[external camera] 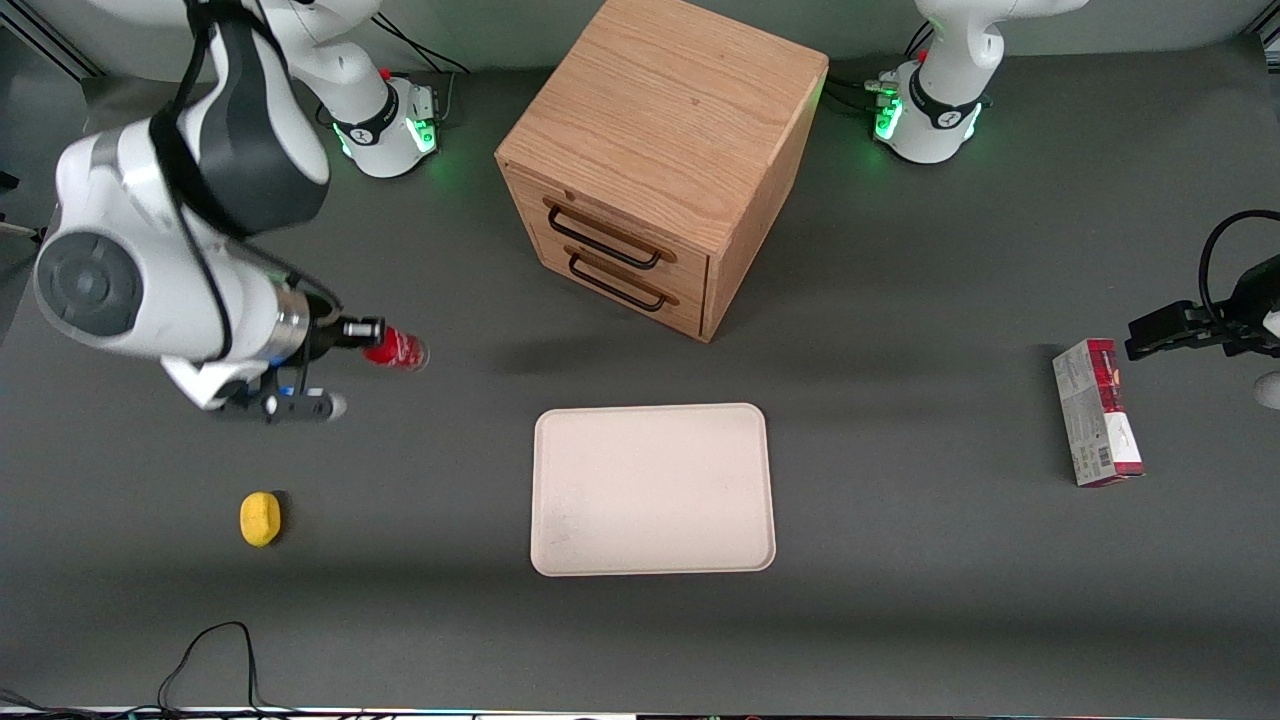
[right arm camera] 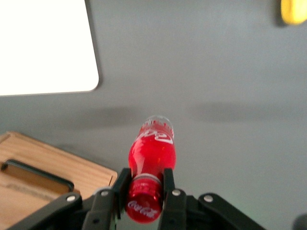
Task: Place coke bottle on tray
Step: 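Lift the bottle and carry it with the right gripper to the tray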
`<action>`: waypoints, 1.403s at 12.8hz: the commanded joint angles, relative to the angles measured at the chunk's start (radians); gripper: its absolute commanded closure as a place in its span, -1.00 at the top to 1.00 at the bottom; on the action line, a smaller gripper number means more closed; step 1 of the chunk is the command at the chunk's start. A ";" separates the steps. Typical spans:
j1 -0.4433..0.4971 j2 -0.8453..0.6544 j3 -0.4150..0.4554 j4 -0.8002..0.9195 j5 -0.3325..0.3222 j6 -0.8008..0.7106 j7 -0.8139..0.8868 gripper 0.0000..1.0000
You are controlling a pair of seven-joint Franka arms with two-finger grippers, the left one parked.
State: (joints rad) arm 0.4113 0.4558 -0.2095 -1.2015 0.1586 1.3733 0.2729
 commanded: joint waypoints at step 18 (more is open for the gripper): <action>0.017 0.485 0.140 0.385 0.004 0.526 0.456 -1.00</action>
State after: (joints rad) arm 0.4242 0.9174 -0.0695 -0.8724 0.1647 1.8908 0.6845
